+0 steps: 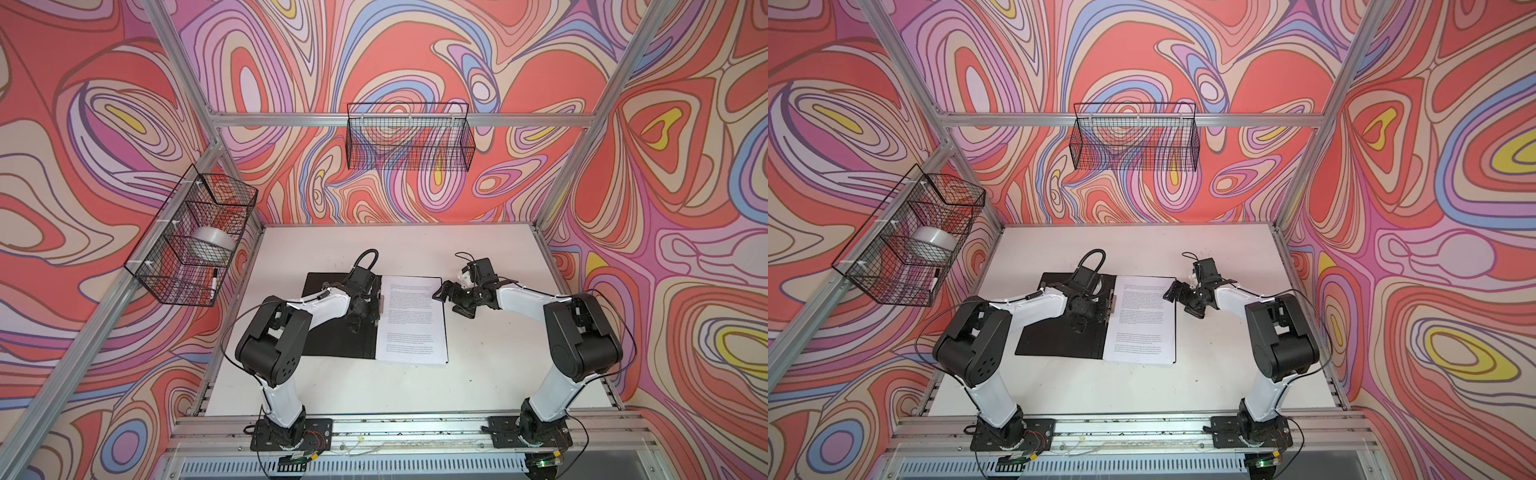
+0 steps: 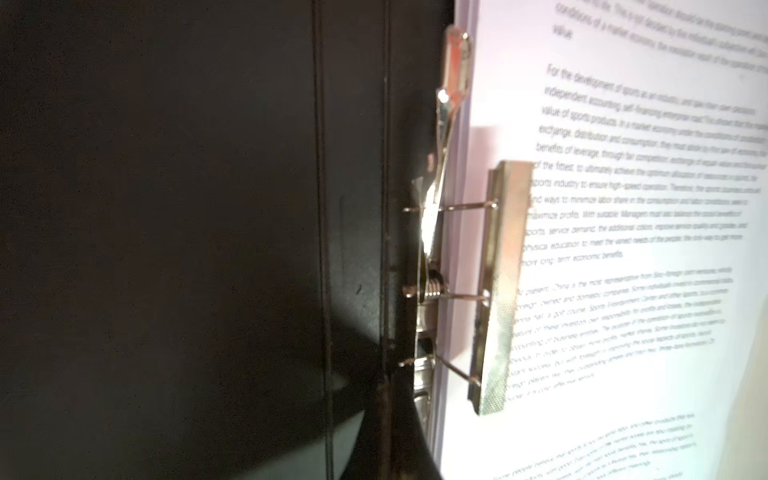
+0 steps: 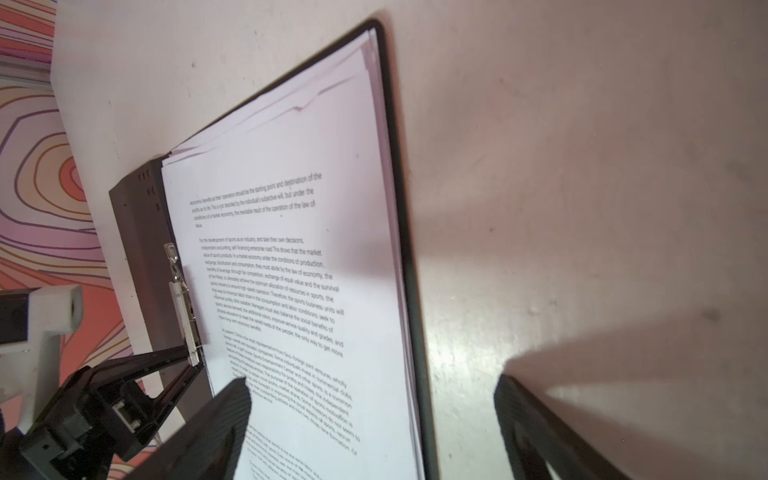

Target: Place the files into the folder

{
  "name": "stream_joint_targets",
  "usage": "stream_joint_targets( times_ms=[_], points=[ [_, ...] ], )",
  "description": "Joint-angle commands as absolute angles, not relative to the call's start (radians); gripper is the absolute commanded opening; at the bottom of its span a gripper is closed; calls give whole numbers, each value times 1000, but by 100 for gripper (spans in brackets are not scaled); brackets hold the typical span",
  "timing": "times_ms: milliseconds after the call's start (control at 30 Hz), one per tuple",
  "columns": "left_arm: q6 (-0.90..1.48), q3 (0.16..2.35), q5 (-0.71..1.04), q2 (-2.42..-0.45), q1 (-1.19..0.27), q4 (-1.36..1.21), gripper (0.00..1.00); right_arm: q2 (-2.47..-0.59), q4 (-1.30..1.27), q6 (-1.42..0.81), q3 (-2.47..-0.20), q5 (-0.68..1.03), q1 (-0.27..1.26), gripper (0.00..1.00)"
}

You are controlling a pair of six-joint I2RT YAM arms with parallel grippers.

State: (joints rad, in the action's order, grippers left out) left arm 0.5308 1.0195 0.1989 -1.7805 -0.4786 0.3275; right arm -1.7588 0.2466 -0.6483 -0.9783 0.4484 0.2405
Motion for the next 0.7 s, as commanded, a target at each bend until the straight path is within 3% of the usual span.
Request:
stream_joint_targets(
  times_ms=[0,400,667],
  points=[
    [566,1012,245,-1819,-496,311,0,-1821,241,-653,-1012,467,221,96],
    [654,1079,243,-1885,-601,272,0,-1886,270,-648,-1074,484,128,94],
    [724,1109,238,-1892,-638,276,0,-1866,353,-575,-1136,400,88,93]
  ],
)
